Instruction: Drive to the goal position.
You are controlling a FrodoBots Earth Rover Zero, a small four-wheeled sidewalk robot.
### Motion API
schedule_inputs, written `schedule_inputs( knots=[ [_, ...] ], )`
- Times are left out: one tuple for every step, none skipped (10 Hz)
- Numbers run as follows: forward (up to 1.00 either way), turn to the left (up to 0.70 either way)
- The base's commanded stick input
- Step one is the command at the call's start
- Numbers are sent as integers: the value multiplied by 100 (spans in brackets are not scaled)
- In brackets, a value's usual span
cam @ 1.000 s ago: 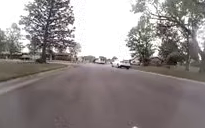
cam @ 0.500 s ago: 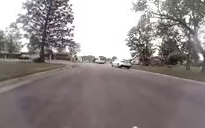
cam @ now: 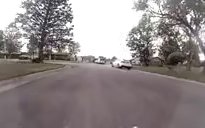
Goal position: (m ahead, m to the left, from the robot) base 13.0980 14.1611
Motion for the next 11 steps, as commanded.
schedule_inputs(
  knots=[
    [70, 0],
    [70, 0],
    [70, 0],
    [70, 0],
    [70, 0],
    [70, 0],
    [70, 0],
    [70, 0],
    [70, 0],
    [70, 0],
    [70, 0]
  ],
)
